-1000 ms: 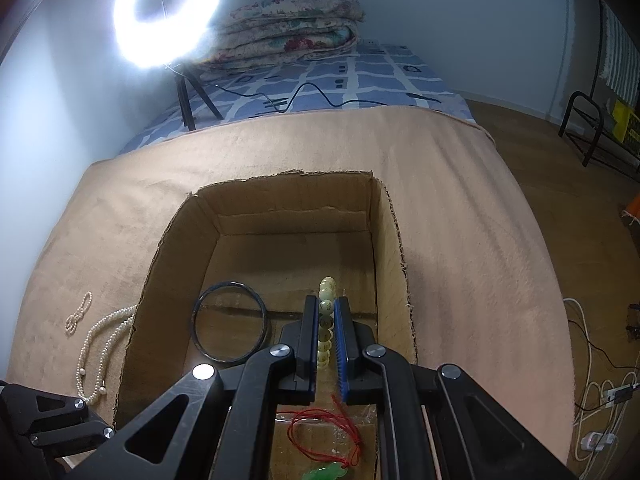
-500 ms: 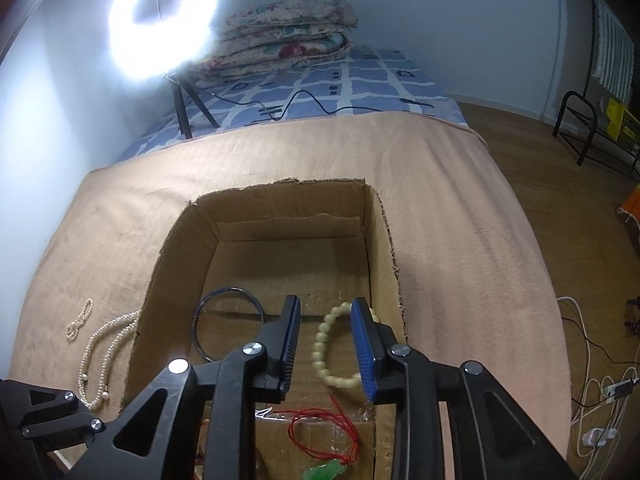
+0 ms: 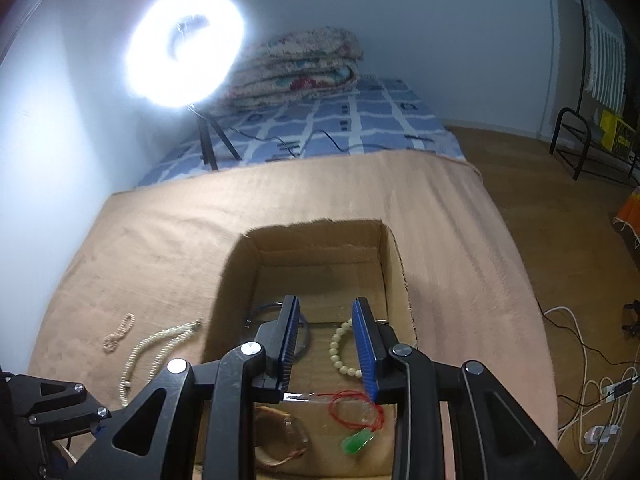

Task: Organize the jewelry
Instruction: 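Open the right tool dropping the bracelet while the left tool releases the watch into the box, then lift both open tools away from the box, then grasp the short pearl necklace with the left tool while the right tool grasps the twisted pearl necklace, then lift and carry both pearl necklaces over the cardboard box with both tools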

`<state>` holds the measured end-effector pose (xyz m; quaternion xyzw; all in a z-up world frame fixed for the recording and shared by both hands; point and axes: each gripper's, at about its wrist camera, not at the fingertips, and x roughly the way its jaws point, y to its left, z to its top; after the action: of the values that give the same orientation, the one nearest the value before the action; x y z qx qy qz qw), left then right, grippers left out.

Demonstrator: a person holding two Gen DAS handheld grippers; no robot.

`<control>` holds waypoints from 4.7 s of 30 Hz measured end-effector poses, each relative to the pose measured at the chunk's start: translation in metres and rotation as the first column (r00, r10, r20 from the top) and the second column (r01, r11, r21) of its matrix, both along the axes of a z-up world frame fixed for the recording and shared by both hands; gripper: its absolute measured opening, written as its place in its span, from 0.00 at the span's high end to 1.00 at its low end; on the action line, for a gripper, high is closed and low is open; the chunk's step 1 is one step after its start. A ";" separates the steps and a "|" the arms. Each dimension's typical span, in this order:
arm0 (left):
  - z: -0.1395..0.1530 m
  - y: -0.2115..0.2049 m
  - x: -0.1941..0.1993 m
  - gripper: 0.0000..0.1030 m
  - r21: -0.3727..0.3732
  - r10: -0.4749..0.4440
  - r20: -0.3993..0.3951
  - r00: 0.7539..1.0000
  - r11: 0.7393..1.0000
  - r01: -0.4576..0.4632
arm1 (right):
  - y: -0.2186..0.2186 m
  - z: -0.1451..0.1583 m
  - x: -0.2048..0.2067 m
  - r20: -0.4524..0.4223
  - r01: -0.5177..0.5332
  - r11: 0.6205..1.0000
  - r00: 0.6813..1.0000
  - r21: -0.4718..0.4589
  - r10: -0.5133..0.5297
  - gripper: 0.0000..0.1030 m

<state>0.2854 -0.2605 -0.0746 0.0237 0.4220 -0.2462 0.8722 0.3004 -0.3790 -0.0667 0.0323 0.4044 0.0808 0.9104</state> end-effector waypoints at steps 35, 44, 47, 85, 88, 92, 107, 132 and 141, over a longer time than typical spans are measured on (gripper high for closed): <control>0.015 0.234 -0.034 0.90 -0.073 0.282 0.001 0.960 0.957 -0.281 | 0.150 0.037 -0.131 0.096 -0.218 0.974 0.970 -0.063 0.223 0.46; -0.033 0.282 -0.001 0.90 -0.086 0.344 -0.155 0.926 0.929 -0.360 | 0.195 -0.020 -0.123 -0.018 -0.346 0.937 0.938 -0.050 0.346 0.46; -0.050 0.284 0.005 0.90 -0.074 0.339 -0.196 0.920 0.931 -0.358 | 0.207 -0.039 -0.119 -0.061 -0.388 0.921 0.921 -0.041 0.386 0.49; -0.129 0.241 0.061 0.90 0.086 0.261 -0.231 0.937 0.965 -0.248 | 0.266 -0.132 -0.092 -0.228 -0.580 0.754 0.815 -0.308 0.534 0.87; -0.129 0.236 0.059 0.93 0.101 0.256 -0.206 0.945 0.966 -0.240 | 0.266 -0.131 -0.093 -0.226 -0.579 0.756 0.815 -0.305 0.533 0.92; -0.127 0.239 0.058 0.98 0.084 0.263 -0.203 0.943 0.964 -0.251 | 0.264 -0.126 -0.093 -0.214 -0.571 0.766 0.821 -0.296 0.529 0.94; -0.083 0.279 0.050 0.99 -0.047 0.326 -0.172 0.930 0.940 -0.338 | 0.229 -0.074 -0.068 -0.078 -0.460 0.875 0.888 -0.147 0.454 0.95; -0.135 0.230 0.064 0.82 0.208 0.294 -0.134 0.946 0.942 -0.263 | 0.206 -0.046 -0.067 -0.008 -0.404 0.907 0.914 -0.117 0.406 0.95; -0.118 0.242 0.054 0.93 0.158 0.300 -0.133 0.945 0.947 -0.278 | 0.201 -0.028 -0.071 0.036 -0.392 0.914 0.917 -0.104 0.397 0.95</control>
<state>0.3396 -0.0184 -0.1929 0.0022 0.5034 -0.0869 0.8597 0.2295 -0.1781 -0.0944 -0.0954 0.3799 0.2445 0.8870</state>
